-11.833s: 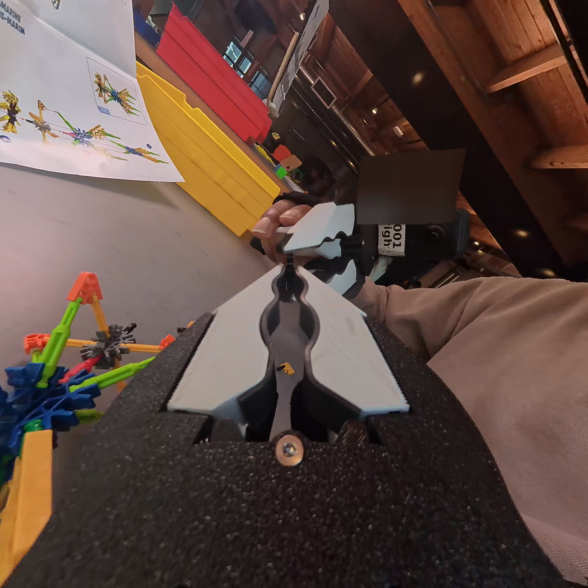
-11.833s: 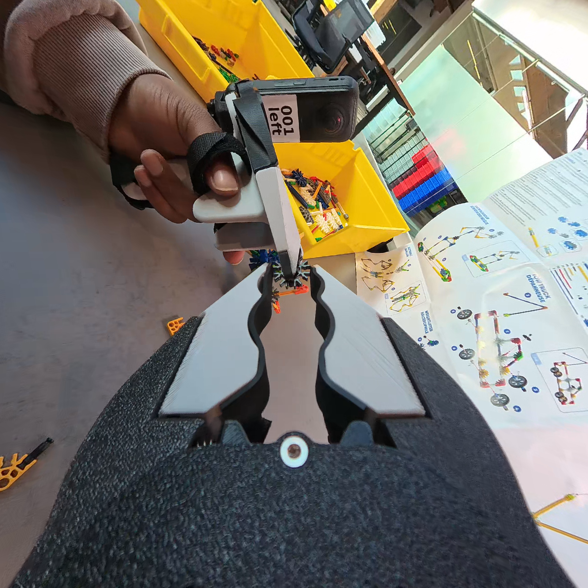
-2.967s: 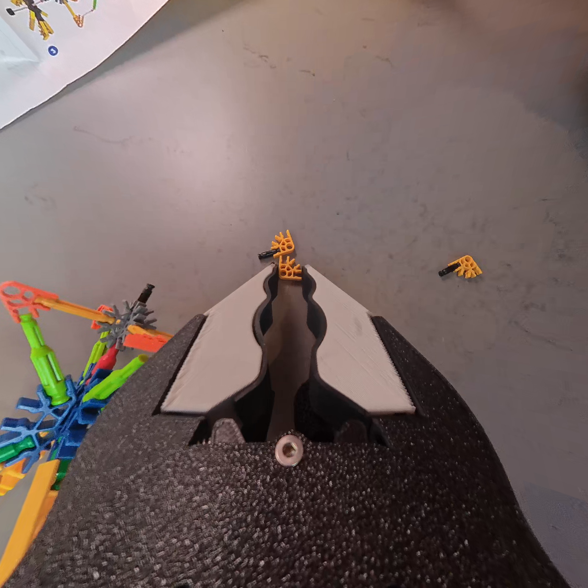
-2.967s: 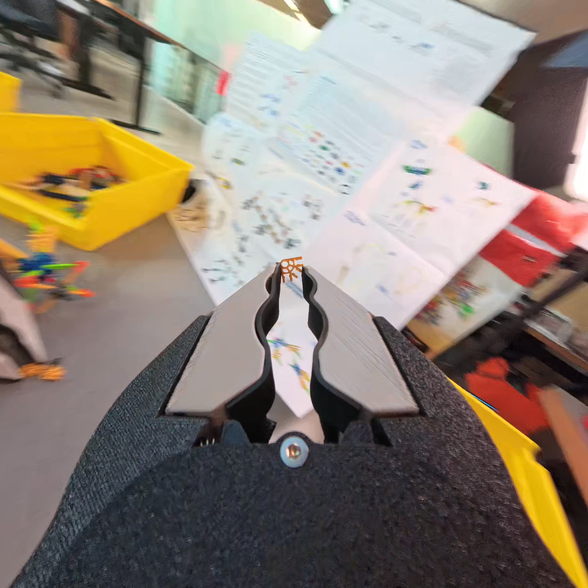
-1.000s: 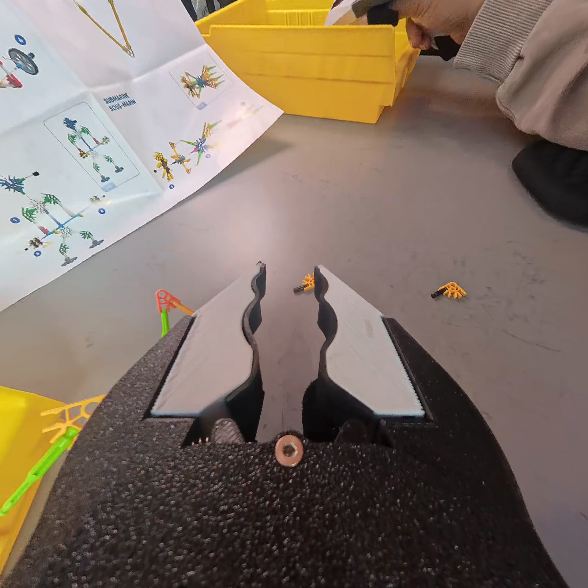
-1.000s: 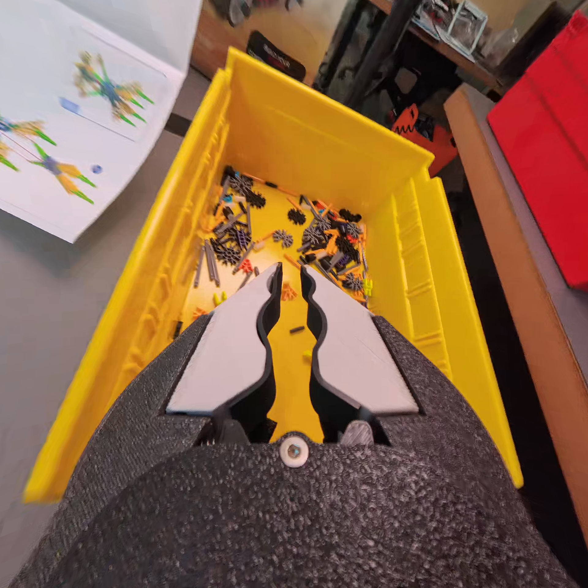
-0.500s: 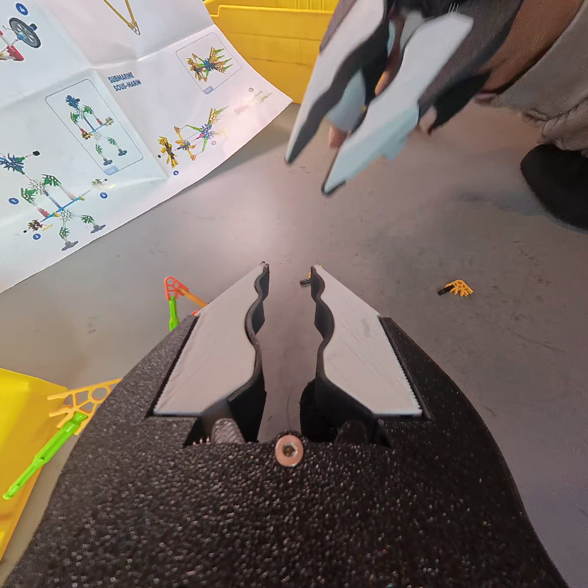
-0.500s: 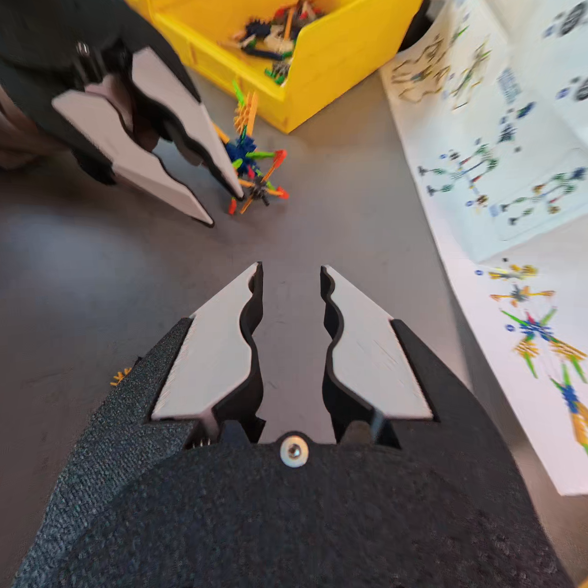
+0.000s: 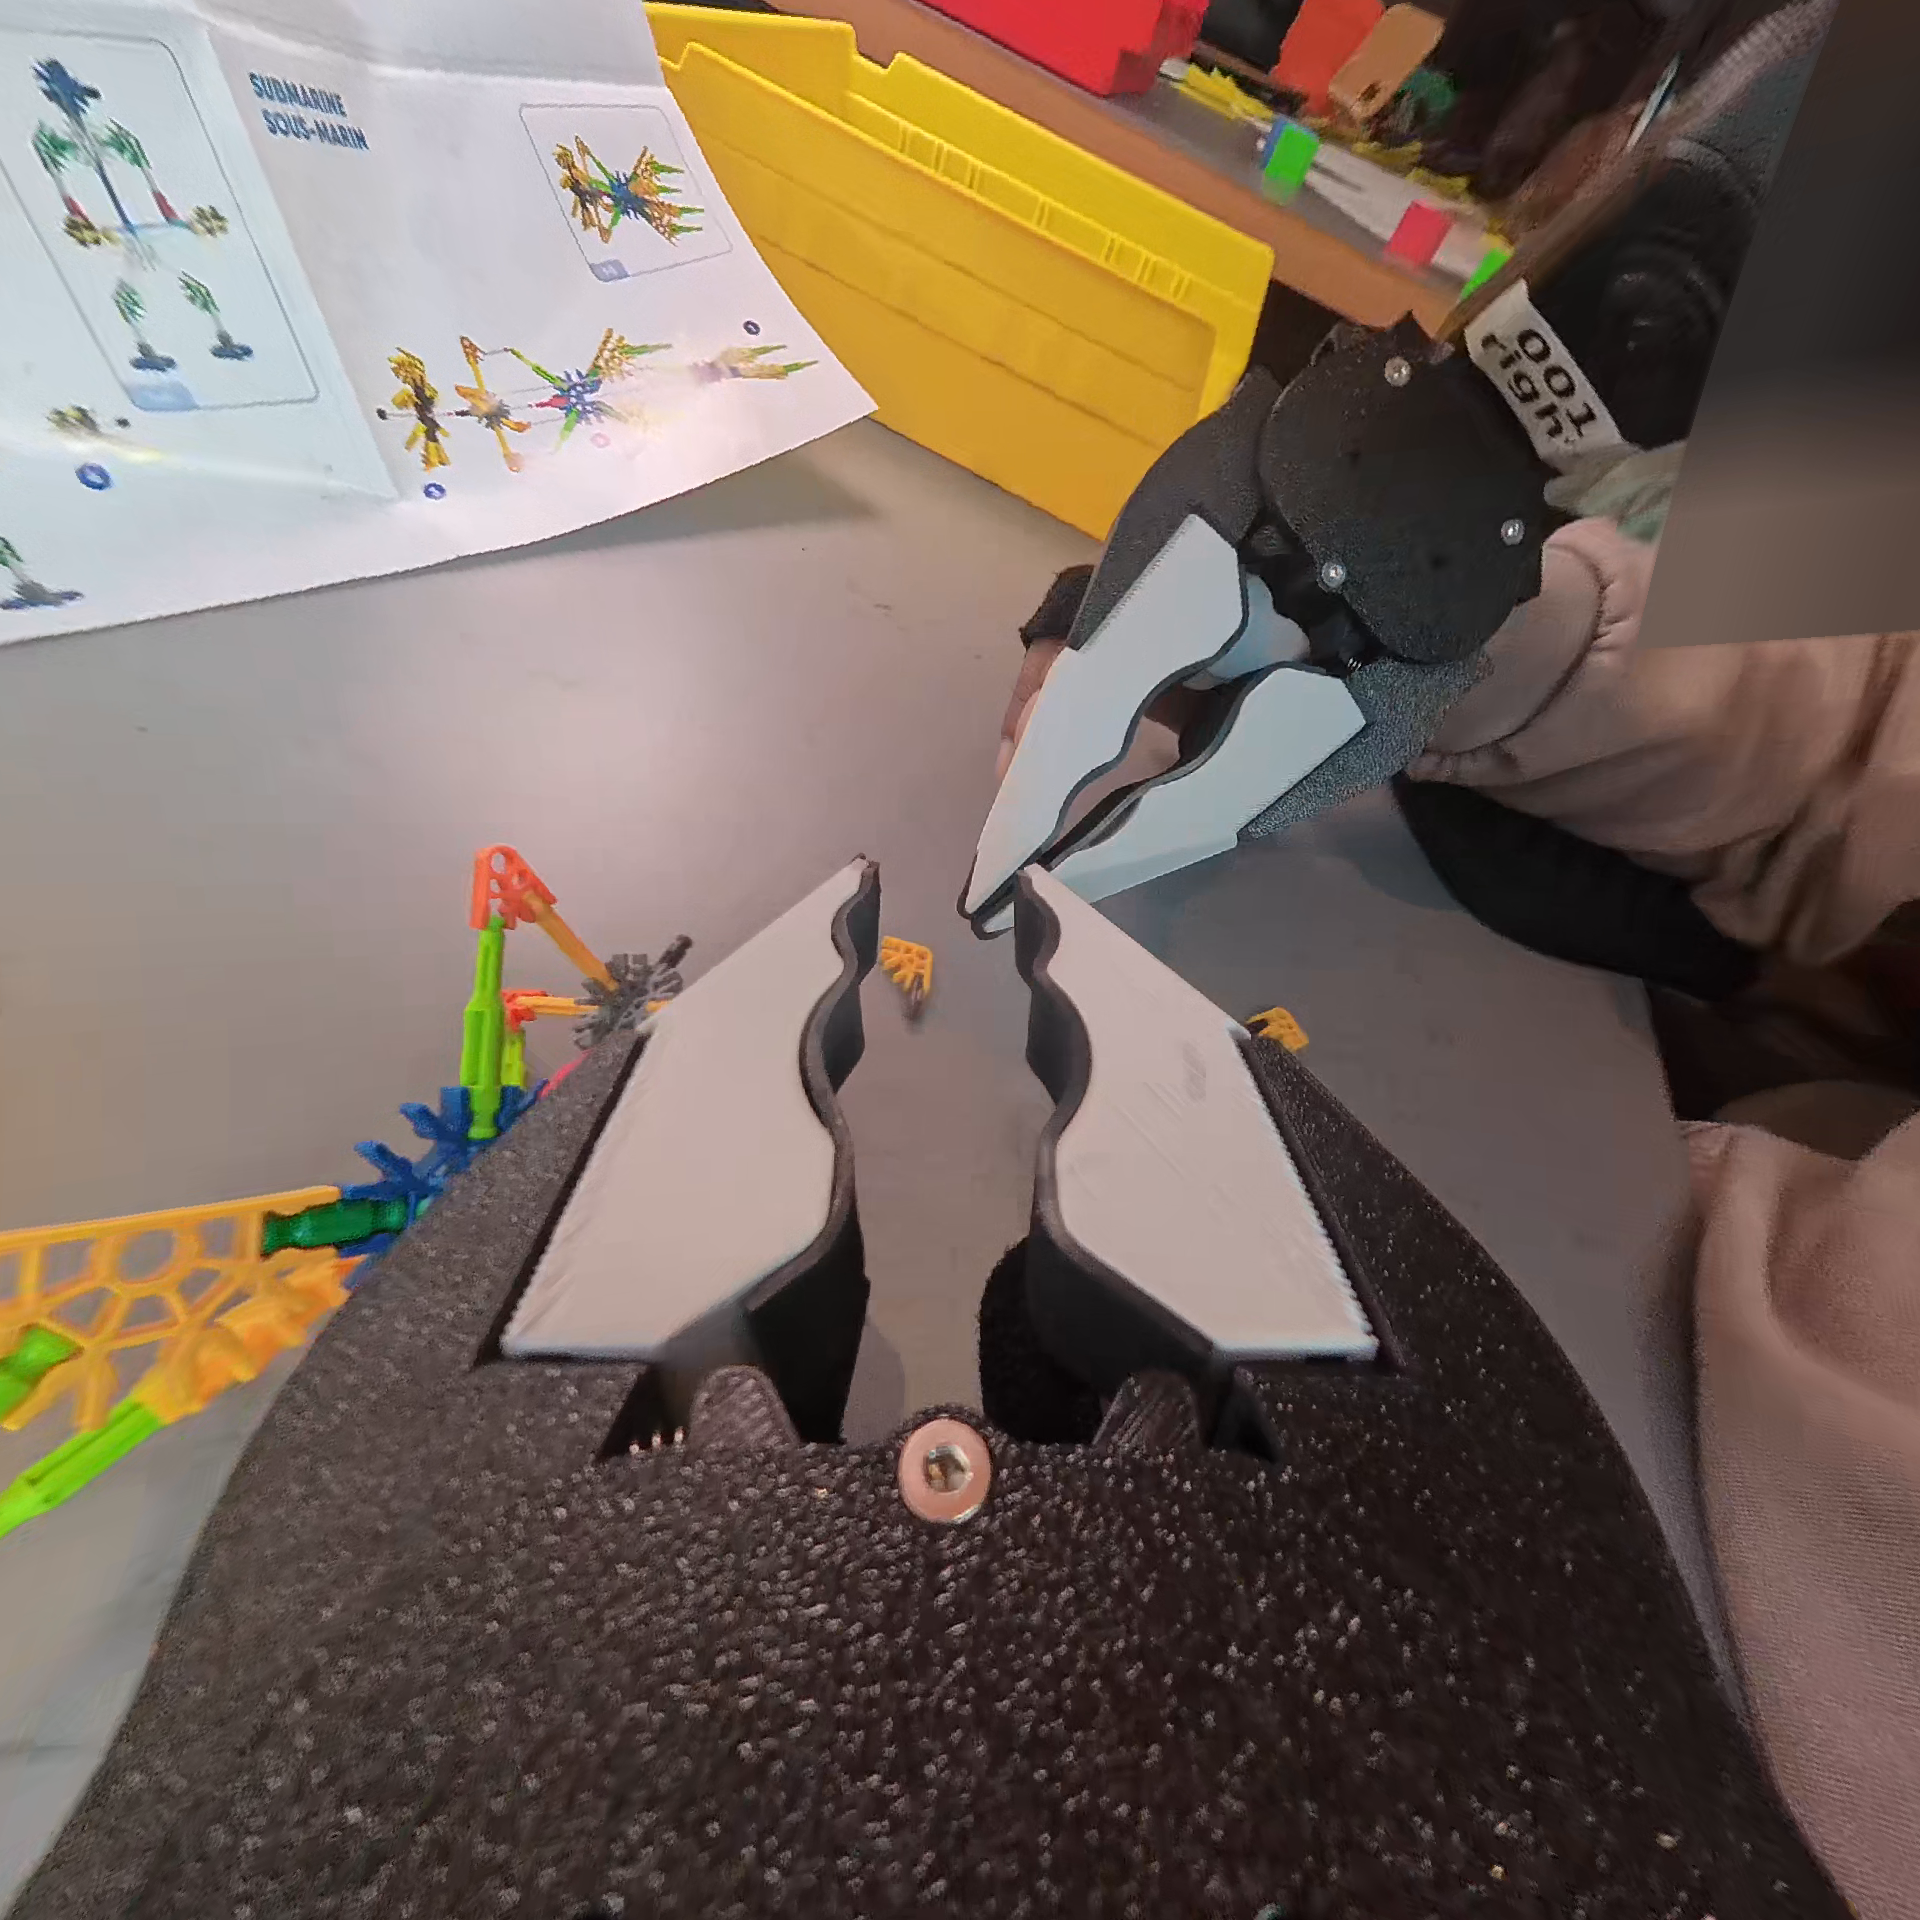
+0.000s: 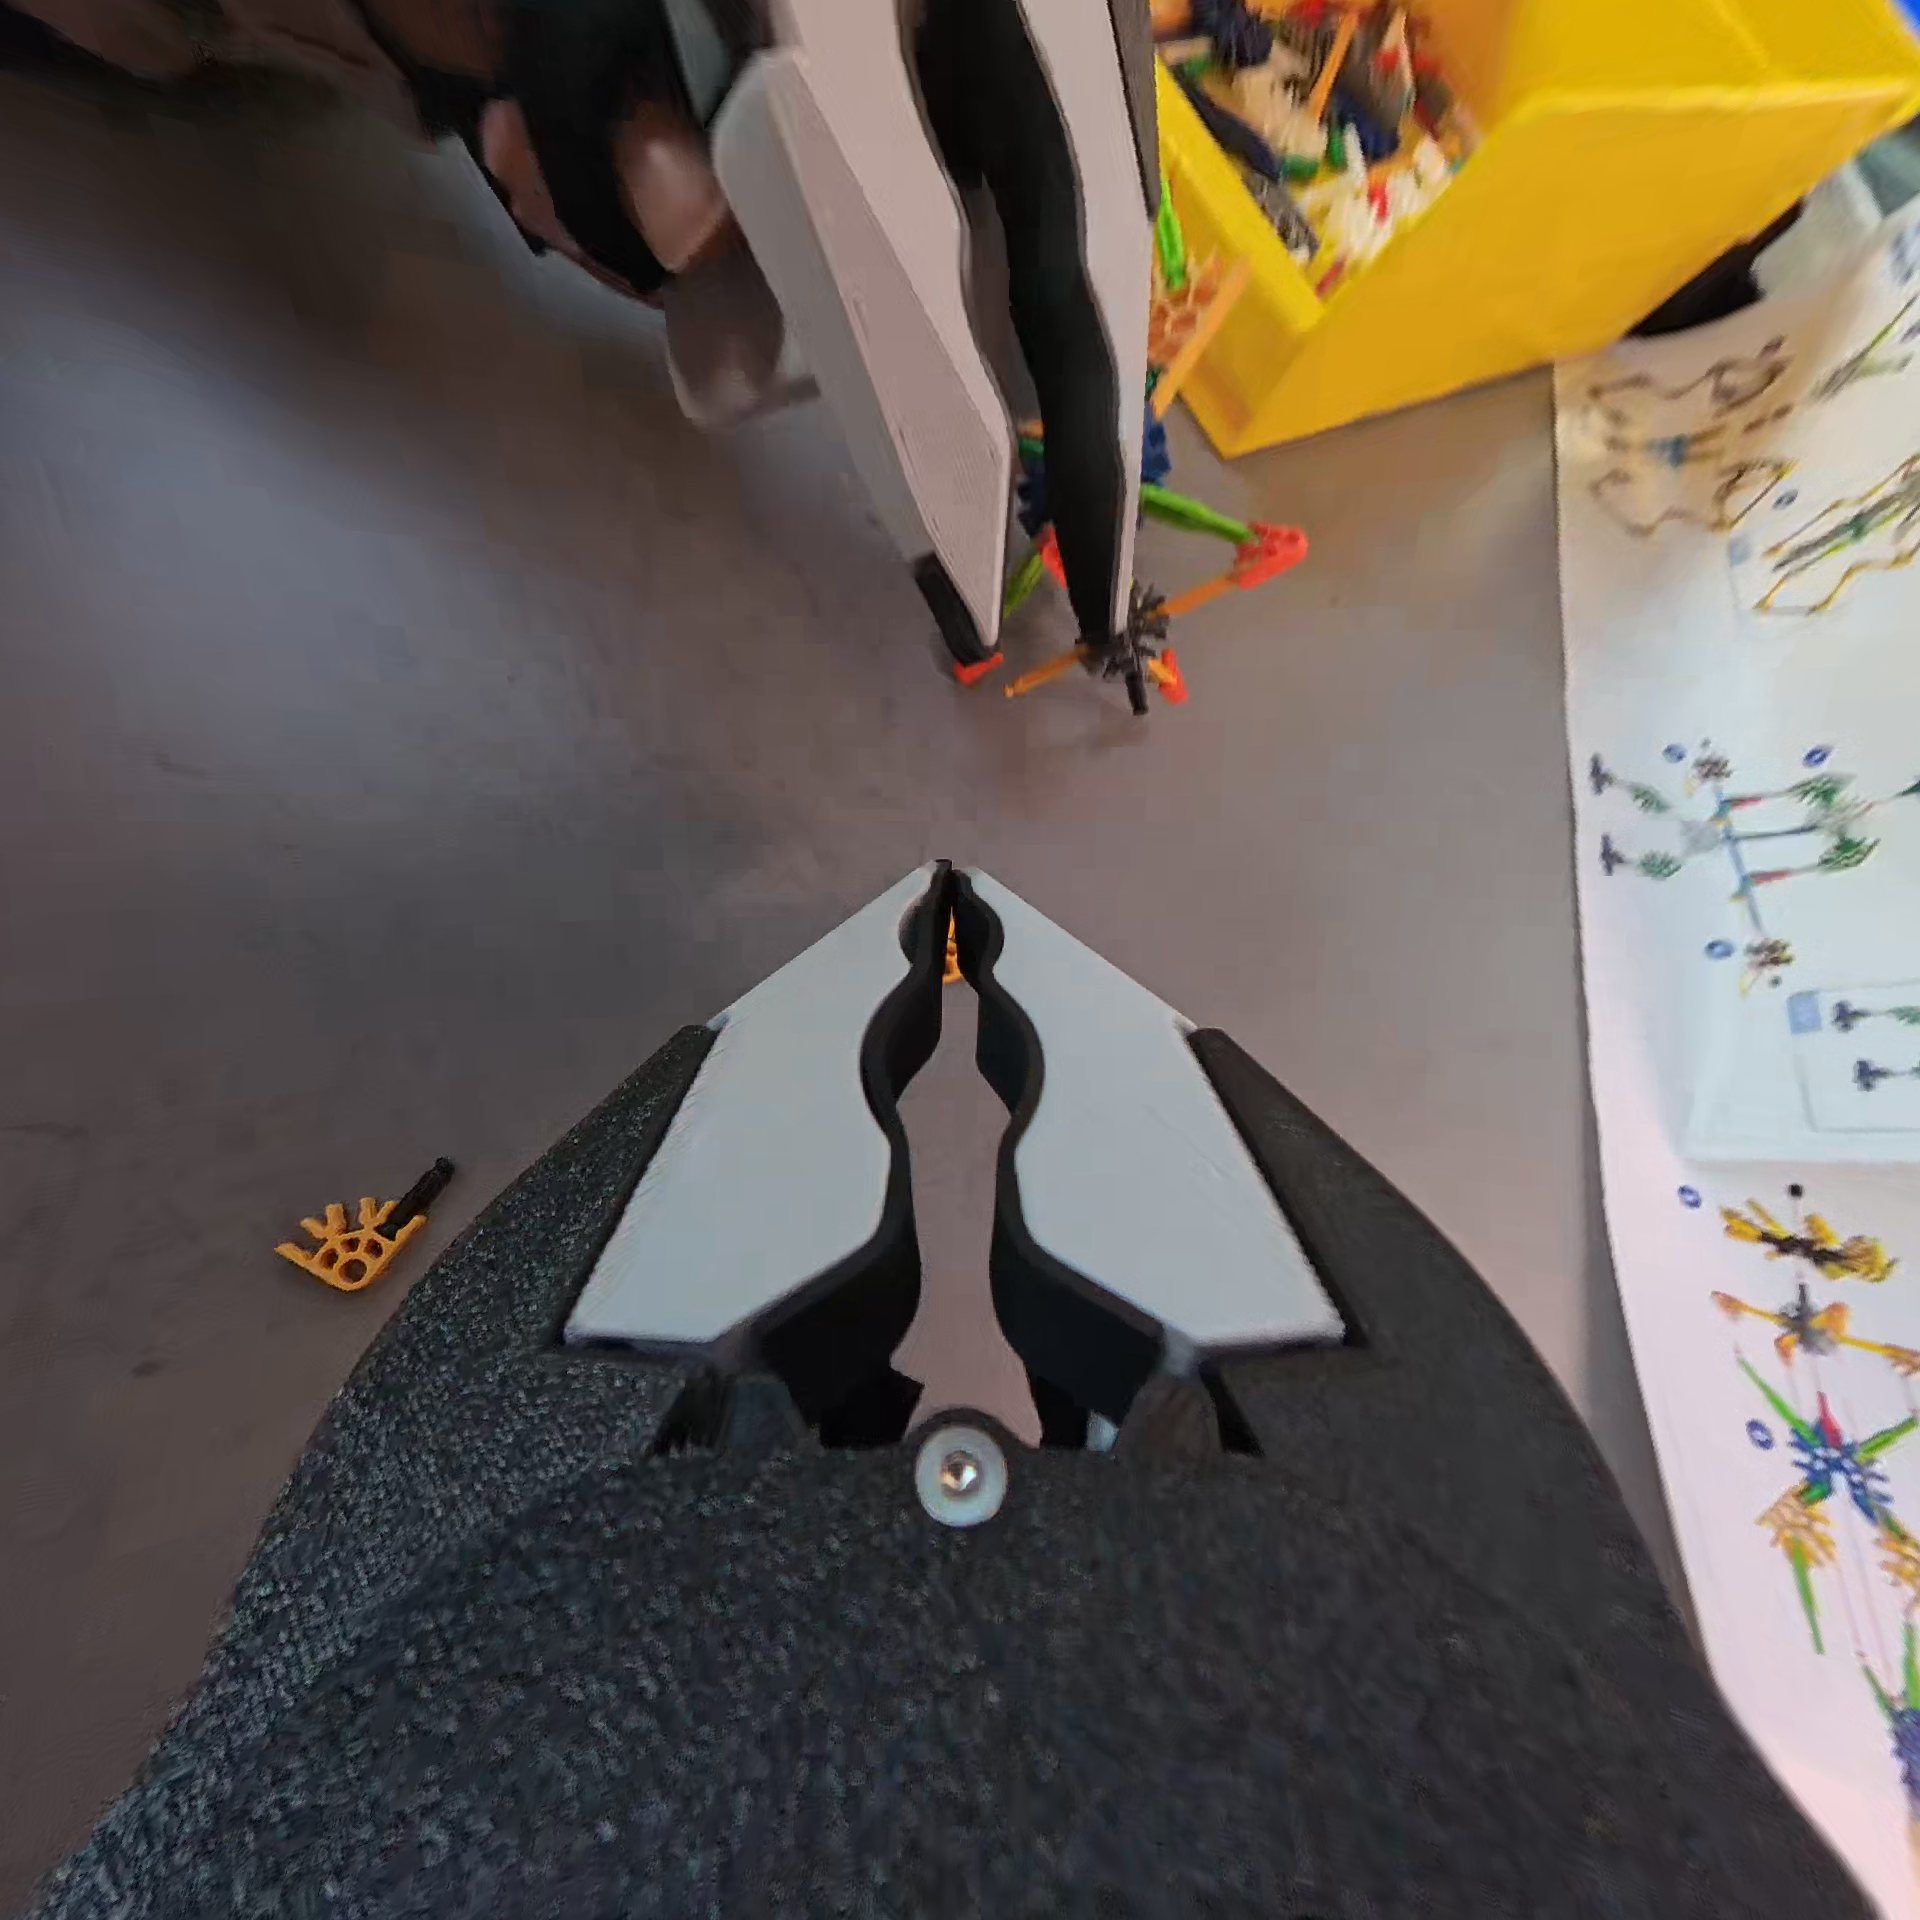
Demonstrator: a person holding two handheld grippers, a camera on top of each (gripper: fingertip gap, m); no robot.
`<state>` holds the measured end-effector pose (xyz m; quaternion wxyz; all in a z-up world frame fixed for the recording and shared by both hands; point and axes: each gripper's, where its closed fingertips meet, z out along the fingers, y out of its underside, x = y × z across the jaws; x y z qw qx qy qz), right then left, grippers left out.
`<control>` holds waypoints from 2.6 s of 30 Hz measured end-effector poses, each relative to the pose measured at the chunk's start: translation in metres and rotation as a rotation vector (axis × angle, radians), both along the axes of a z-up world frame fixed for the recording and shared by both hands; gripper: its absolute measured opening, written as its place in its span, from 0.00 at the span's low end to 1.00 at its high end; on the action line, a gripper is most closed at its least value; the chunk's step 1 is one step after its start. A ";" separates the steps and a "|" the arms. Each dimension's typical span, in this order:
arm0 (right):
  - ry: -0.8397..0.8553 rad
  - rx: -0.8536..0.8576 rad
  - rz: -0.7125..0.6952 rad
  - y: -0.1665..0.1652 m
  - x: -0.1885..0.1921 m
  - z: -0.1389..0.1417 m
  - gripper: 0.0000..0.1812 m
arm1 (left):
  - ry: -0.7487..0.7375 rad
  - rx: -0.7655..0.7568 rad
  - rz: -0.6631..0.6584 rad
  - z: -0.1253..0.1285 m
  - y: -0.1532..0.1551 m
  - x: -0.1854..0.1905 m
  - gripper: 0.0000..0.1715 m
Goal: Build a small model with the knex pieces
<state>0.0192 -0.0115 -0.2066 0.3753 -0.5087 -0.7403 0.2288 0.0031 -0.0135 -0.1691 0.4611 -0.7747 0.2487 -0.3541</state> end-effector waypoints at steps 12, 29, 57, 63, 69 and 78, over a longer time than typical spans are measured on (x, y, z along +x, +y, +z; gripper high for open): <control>-0.184 -0.192 -0.055 0.008 0.006 -0.034 0.15 | -0.014 -0.072 -0.036 -0.009 -0.003 0.003 0.14; 0.266 -0.121 -0.080 0.018 -0.015 0.041 0.07 | -0.138 -0.017 -0.022 0.014 0.001 -0.005 0.16; 0.611 -0.432 0.061 -0.030 -0.014 0.104 0.07 | -0.352 0.159 -0.194 0.067 -0.030 0.011 0.02; 0.586 -0.610 0.153 -0.039 -0.005 0.107 0.01 | -0.386 0.148 -0.256 0.071 -0.038 0.018 0.02; 0.539 -0.664 0.190 -0.045 -0.001 0.104 0.00 | -0.383 0.156 -0.294 0.073 -0.044 0.017 0.03; 0.529 -0.677 0.156 -0.042 -0.003 0.102 0.01 | -0.313 0.200 -0.250 0.070 -0.040 0.017 0.01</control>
